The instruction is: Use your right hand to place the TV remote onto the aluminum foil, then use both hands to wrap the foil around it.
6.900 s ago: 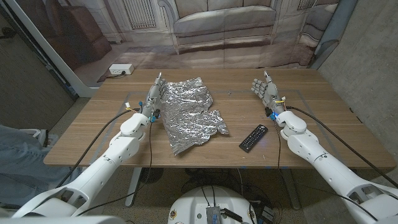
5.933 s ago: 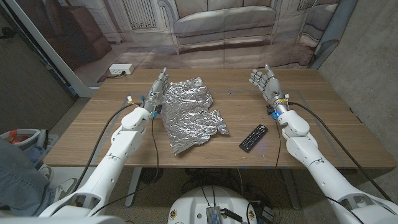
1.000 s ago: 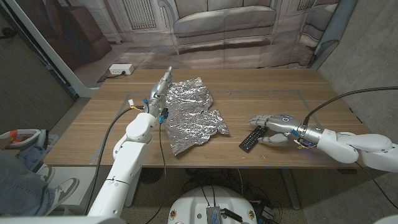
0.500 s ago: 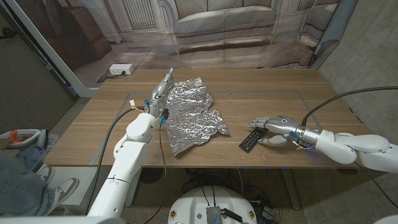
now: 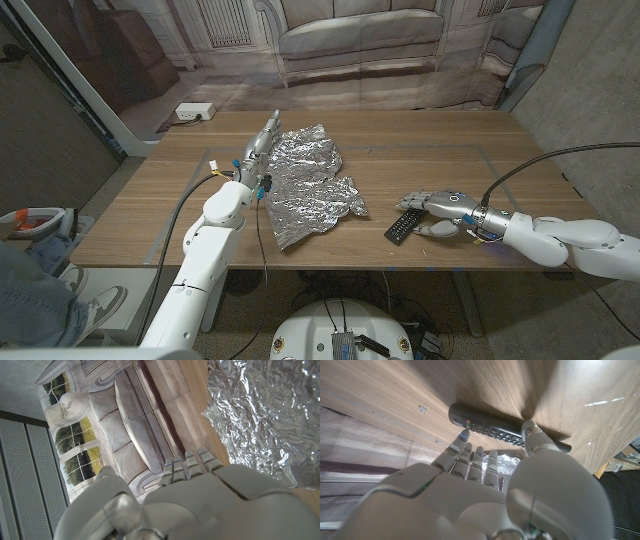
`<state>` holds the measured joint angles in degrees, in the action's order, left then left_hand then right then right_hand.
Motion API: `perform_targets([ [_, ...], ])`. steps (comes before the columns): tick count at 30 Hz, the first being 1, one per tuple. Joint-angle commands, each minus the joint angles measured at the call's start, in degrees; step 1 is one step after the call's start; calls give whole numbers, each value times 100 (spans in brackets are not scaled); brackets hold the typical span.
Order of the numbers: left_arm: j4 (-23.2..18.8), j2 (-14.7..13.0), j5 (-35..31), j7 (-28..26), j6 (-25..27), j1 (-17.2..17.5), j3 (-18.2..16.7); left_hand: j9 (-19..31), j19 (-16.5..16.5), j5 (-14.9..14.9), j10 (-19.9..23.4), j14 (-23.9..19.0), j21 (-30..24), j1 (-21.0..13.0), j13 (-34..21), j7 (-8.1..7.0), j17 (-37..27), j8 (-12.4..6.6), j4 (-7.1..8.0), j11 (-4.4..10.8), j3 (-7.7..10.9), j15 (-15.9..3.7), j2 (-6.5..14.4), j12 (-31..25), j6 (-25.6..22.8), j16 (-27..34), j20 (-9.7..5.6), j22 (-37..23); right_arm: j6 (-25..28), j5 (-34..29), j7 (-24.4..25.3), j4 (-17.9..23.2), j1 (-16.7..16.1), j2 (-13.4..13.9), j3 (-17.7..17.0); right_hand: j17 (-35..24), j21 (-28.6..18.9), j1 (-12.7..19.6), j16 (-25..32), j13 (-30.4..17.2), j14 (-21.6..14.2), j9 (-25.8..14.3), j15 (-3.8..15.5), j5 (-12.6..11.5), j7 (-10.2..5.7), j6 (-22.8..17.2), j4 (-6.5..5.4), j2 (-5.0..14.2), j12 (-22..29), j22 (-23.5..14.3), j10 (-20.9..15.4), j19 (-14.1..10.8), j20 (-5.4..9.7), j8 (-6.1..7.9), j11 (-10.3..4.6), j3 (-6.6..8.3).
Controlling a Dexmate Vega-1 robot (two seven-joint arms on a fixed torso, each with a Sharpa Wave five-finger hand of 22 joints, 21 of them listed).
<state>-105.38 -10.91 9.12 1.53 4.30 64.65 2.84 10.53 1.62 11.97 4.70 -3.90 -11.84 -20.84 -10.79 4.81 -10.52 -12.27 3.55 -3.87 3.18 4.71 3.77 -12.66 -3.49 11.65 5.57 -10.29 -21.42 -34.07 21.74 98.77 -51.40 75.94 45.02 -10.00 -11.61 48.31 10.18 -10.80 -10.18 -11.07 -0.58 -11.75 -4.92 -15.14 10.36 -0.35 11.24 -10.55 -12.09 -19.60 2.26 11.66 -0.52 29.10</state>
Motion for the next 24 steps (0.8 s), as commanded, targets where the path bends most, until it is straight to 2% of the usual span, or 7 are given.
perform_targets([
  [1, 13, -7, -1, 17, 44, -16, -7, 19, -17, -23, 33, -33, 5, 3, -19, 25, -16, 9, 7, 5, -20, 12, 33, 7, -39, -17, 54, -6, -28, -1, -146, -177, 133, -150, 186, -32, -61, 116, 58, -12, -106, -20, 75, 18, -8, -84, -9, -16, 71, -12, -119, -121, 120, 48, 3, 63],
  [6, 27, 7, 18, 28, 51, -21, -15, 20, -18, -23, 34, -39, 6, 3, -20, 21, -17, 11, 8, 8, -22, 13, 34, 9, -42, -17, 66, -7, 5, -55, -172, -294, 158, -264, 243, -25, -167, 266, 107, 0, -402, -21, 292, 21, -12, -279, -30, -74, 193, -17, -487, -413, 295, 112, 23, 109],
  [9, 29, 10, 18, 29, 41, -18, -21, 20, -24, -24, 37, -37, 9, 4, -20, 24, -17, 7, 9, 11, -25, 14, 35, 11, -62, -20, 77, -7, 9, -91, -128, -391, 170, -327, 265, -21, -239, 395, 136, 9, -645, -19, 403, 15, -14, -471, -36, -82, 254, -21, -734, -629, 363, 166, -54, 153],
  [12, 28, 16, 15, 22, 33, -19, -23, 20, -26, -24, 47, -38, 11, 4, -21, 22, -17, 8, 10, 9, -28, 16, 36, 10, -67, -22, 84, -8, -9, -143, -63, -473, 184, -374, 278, -15, -340, 597, 145, 19, -945, -13, 527, 10, -34, -824, -35, -96, 329, -26, -1091, -940, 483, 255, -132, 207],
  [15, 30, 13, 20, 38, 45, -26, -16, 20, -32, -25, 43, -49, 14, 5, -21, 13, -18, 9, 11, 12, -31, 25, 36, 14, -74, -20, 92, -8, -28, -184, 1, -535, 203, -409, 282, -22, -469, 774, 183, 29, -1424, -7, 735, 5, -115, -1458, -74, -94, 442, -36, -1657, -1327, 631, 412, -284, 226],
  [19, 51, 24, 22, 44, 50, -41, 1, 20, -37, -25, 50, -44, 16, 5, -22, 12, -18, 11, 12, 7, -34, 25, 37, 15, -79, -24, 93, -9, -16, -254, 121, -583, 217, -446, 269, -40, -670, 926, 279, 39, -2081, -1, 974, 3, -157, -2041, -110, -23, 541, -56, -2249, -1849, 834, 519, -449, 212],
  [24, 88, 38, 27, 47, 48, -55, 12, 20, -39, -26, 56, -46, 17, 6, -22, 14, -19, 11, 14, 6, -39, 34, 39, 16, -92, -26, 109, -9, -12, -267, 79, -617, 267, -494, 263, -53, -906, 1113, 355, 47, -2753, -4, 1197, 47, -208, -2668, -115, 98, 598, -89, -2801, -2367, 980, 618, -531, 166],
])
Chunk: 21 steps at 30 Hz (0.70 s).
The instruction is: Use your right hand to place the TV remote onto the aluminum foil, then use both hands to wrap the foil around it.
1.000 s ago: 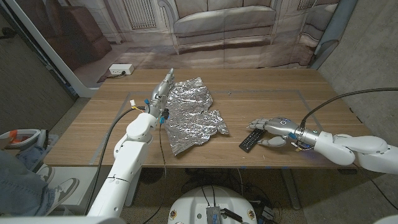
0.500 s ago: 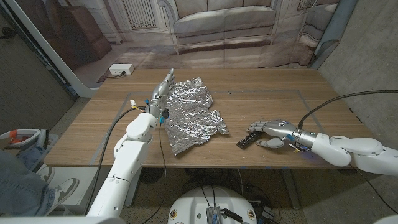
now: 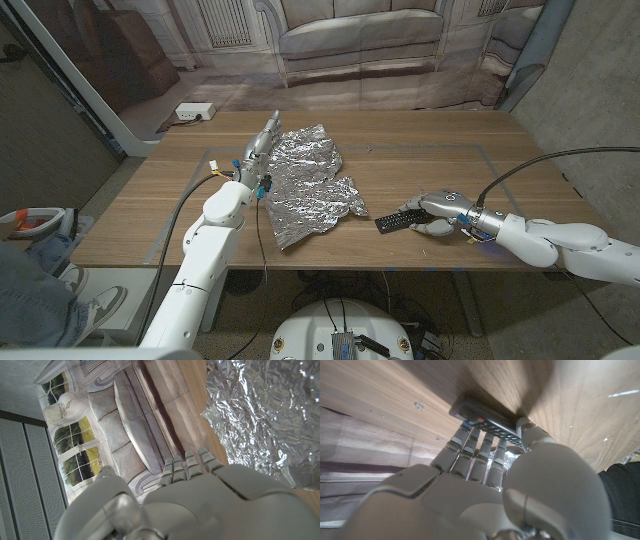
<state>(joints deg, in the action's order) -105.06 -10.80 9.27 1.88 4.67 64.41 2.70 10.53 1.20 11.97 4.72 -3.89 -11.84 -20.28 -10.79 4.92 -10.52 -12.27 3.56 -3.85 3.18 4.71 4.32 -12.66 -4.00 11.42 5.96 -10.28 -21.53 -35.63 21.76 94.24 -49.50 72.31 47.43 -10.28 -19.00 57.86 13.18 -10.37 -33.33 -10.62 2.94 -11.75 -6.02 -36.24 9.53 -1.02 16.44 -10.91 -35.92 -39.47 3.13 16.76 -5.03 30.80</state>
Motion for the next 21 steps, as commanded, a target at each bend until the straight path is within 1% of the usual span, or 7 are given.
perform_targets([
  [1, 63, 27, 11, 14, 6, -33, 28, 21, -2, -26, 56, -46, 19, -49, -23, 6, -19, 10, 14, 7, -40, 29, -16, 18, -49, -4, 75, -11, -8, -113, 74, -176, 87, -146, 23, -31, -202, 183, 78, 4, -545, -49, 878, 58, -103, -635, -39, 203, 84, -58, -481, -448, 902, 119, -108, -6],
  [3, 78, 33, 11, 12, 4, -38, 35, 21, -7, -27, 60, -48, 21, -48, -23, -3, -20, 10, 15, 8, -43, 35, -16, 18, -57, -5, 81, -11, -15, -126, 77, -202, 103, -174, 25, -36, -284, 278, 109, 5, -753, -49, 958, 91, -117, -775, -23, 273, 99, -73, -634, -601, 920, 127, -136, -7],
  [5, 93, 37, 11, 15, 3, -45, 44, 21, -11, -27, 59, -48, 23, -48, -23, -8, -20, 11, 16, 9, -45, 28, -15, 21, -58, -6, 85, -11, -29, -136, 61, -232, 124, -204, 30, -36, -384, 384, 118, 6, -972, -51, 980, 127, -123, -966, -12, 335, 115, -93, -831, -765, 926, 138, -177, -13],
  [8, 119, 45, 14, 20, 8, -57, 60, 21, -7, -27, 59, -47, 21, -47, -24, -10, -20, 14, 17, 8, -48, 31, -14, 23, -59, -7, 91, -12, -123, -140, 102, -310, 156, -256, 39, -43, -501, 564, 128, 6, -1262, -55, 1010, 164, -108, -1197, 8, 447, 128, -120, -1077, -908, 935, 136, -250, -6],
  [10, 138, 50, 14, 21, 8, -68, 69, 21, -11, -28, 60, -49, 23, -46, -24, -11, -21, 18, 18, 23, -51, 33, -14, 25, -58, -8, 104, -12, -171, -196, 163, -327, 175, -278, 39, -51, -595, 684, 132, 5, -1471, -60, 1033, 172, -138, -1404, 14, 495, 138, -138, -1266, -1012, 926, 141, -292, -30],
  [15, 182, 73, 25, 18, -25, -91, 84, 22, -9, -28, 65, -50, 22, -46, -25, -16, -22, 22, 20, 5, -56, 36, -12, 27, -61, -11, 124, -13, -232, -260, 364, -264, 193, -260, -24, -54, -666, 759, 123, 4, -1628, -68, 1037, 171, -168, -1567, 4, 534, 141, -149, -1425, -1065, 920, 139, -279, -63],
  [21, 202, 80, 32, 17, -14, -112, 99, 22, -9, -28, 72, -48, 21, -46, -26, -18, -22, 25, 21, 7, -60, 35, -9, 28, -68, -14, 121, -14, -244, -280, 633, 6, 156, -94, -160, -50, -686, 755, 99, 4, -1645, -70, 1013, 174, -168, -1599, -13, 531, 128, -152, -1451, -1067, 919, 126, -260, -87],
])
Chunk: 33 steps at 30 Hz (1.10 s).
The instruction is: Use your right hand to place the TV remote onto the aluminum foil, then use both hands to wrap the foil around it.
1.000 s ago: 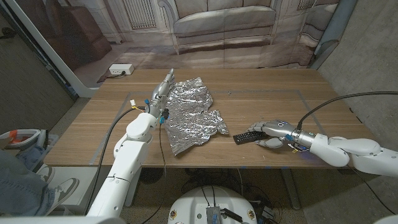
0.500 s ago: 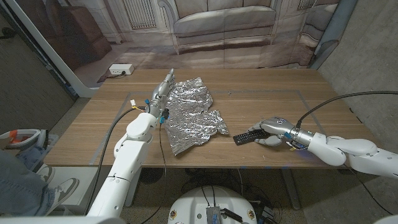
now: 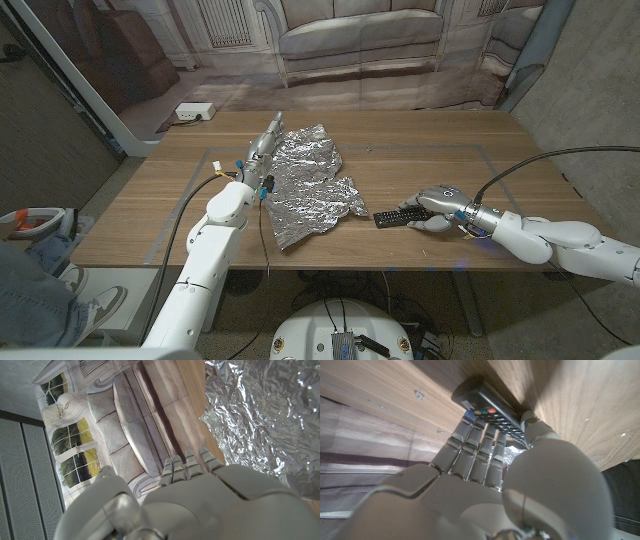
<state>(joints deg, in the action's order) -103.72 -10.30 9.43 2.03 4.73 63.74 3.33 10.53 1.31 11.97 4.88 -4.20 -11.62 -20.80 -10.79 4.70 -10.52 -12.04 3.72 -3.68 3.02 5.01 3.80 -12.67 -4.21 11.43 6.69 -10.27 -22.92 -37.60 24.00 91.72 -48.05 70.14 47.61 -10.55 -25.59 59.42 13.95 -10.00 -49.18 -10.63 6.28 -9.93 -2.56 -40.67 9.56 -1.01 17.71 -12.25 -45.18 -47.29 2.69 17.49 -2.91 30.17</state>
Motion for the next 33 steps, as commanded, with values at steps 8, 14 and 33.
perform_targets([
  [8, 96, 21, 42, 16, 16, -72, 4, 23, -26, -29, 63, -23, 1, 5, -27, 0, -23, 10, 7, -12, -50, 11, 47, 31, -48, -15, 53, -16, -101, -89, 610, 608, -10, 273, -310, -19, -35, 594, -15, -33, -40, -72, 678, -7, -510, -1159, -28, 525, -28, -19, -512, -263, 963, 30, -470, -46],
  [14, 142, 18, 59, 47, -14, -103, -14, 23, -21, -29, 71, -23, -1, 4, -28, 4, -24, 10, 9, -12, -53, 6, 51, 32, -59, -17, 45, -16, -83, -53, 744, 771, -43, 379, -385, -17, -33, 599, -49, -33, -15, -74, 675, -7, -503, -1133, -30, 520, -55, -18, -498, -224, 964, -2, -461, -62],
  [33, -232, -199, -157, 117, 230, -190, 19, 24, -11, -29, 90, -39, -6, -2, -30, 9, -24, 16, 12, -20, -62, 20, 65, 36, -79, -16, 41, -17, -242, 162, 311, 970, 337, -35, -504, -25, -40, 555, -166, -34, 105, -82, 651, -3, -479, -1068, -84, 538, -175, -14, -405, -103, 960, -117, -447, -136],
])
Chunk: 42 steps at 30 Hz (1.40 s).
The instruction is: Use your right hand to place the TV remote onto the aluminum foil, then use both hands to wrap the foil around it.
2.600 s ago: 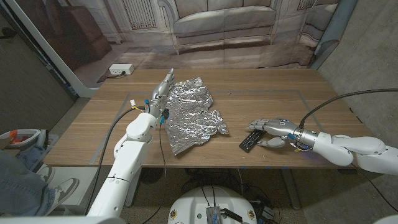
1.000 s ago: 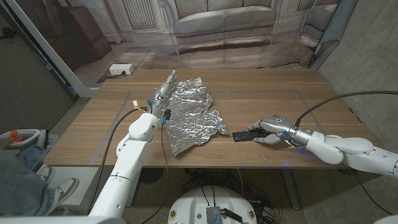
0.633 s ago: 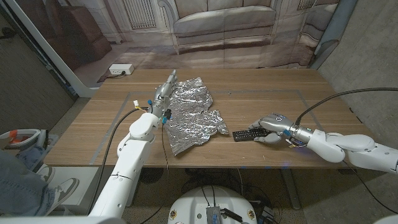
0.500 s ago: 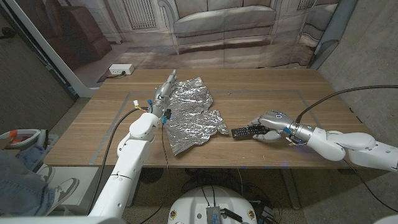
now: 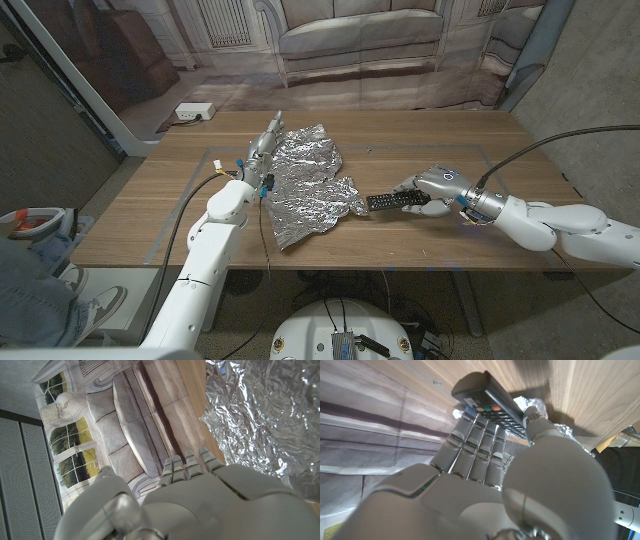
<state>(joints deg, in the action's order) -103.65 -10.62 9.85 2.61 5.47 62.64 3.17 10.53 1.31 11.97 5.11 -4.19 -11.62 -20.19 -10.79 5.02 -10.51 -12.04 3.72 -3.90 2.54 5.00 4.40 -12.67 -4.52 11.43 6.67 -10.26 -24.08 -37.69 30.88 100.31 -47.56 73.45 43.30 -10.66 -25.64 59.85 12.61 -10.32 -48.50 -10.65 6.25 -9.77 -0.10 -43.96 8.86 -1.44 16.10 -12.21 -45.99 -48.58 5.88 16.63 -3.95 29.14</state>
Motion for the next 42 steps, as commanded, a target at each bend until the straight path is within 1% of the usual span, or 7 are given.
perform_targets([
  [1, -206, -197, -220, 83, 116, -106, 36, 24, -11, -29, 67, -40, -5, -62, -30, -22, -25, 17, 12, 2, -13, 23, 5, 36, -48, -17, 41, -18, -94, 168, -396, 134, 285, -413, -80, -15, -36, 505, -36, -2, 40, -81, 649, -18, -729, -740, -21, 583, -20, -18, -318, 31, 641, -36, -338, -38],
  [6, -32, -331, -97, 373, 107, -250, -9, 25, -6, -29, 71, -41, -7, -65, -30, -12, -25, 20, 12, -6, -14, 17, 8, 37, -45, -18, 17, -18, 165, 165, -514, 285, 223, -699, -89, -20, -41, 484, -48, -2, 50, -82, 646, -18, -722, -735, -37, 595, -40, -16, -312, 47, 641, -57, -329, -55],
  [9, -4, -480, -109, 509, 168, -286, -65, 25, -6, -29, 70, -41, -7, -69, -31, -13, -24, 24, 10, -12, -14, 17, 10, 39, -39, -19, 21, -18, 326, -25, -656, 381, 249, -933, -36, -22, -46, 474, -56, -3, 56, -83, 650, -19, -713, -740, -44, 599, -52, -15, -311, 53, 640, -67, -325, -65],
  [15, 126, -507, 90, 700, 102, -293, -277, 25, -7, -29, 75, -44, -6, -79, -31, -9, -24, 28, 6, -17, -14, 21, 14, 41, -40, -20, 20, -18, 480, -299, -996, 336, 445, -1436, 126, -25, -47, 447, -65, -3, 62, -85, 639, -18, -712, -740, -59, 601, -74, -12, -296, 74, 638, -85, -328, -86],
  [26, 209, -474, 206, 790, -3, -222, -449, 25, -3, -29, 99, -63, -7, -97, -31, -5, -23, 27, -1, -16, -13, 28, 22, 37, -55, -17, 16, -17, 222, -486, -1434, 74, 923, -2044, 389, -30, -51, 408, -91, -3, 93, -89, 638, -19, -699, -706, -76, 612, -123, -5, -266, 118, 637, -140, -320, -121],
  [36, 142, -445, 219, 785, -36, -88, -526, 26, 2, -29, 122, -83, -7, -115, -31, -2, -22, 25, -7, -32, -12, 21, 31, 35, -76, -13, 15, -17, -126, -579, -1599, -423, 1323, -2545, 668, -34, -54, 375, -121, -4, 154, -93, 636, -23, -691, -687, -90, 629, -168, 2, -232, 157, 634, -184, -304, -148],
  [42, 106, -403, 240, 768, -75, -17, -559, 26, 2, -30, 122, -85, -7, -122, -31, 1, -21, 25, -10, -29, -12, 20, 35, 38, -83, -15, 11, -17, -263, -643, -1585, -628, 1450, -2734, 781, -40, -56, 351, -123, -5, 164, -94, 625, -24, -688, -679, -105, 645, -183, 5, -231, 175, 634, -204, -302, -161],
])
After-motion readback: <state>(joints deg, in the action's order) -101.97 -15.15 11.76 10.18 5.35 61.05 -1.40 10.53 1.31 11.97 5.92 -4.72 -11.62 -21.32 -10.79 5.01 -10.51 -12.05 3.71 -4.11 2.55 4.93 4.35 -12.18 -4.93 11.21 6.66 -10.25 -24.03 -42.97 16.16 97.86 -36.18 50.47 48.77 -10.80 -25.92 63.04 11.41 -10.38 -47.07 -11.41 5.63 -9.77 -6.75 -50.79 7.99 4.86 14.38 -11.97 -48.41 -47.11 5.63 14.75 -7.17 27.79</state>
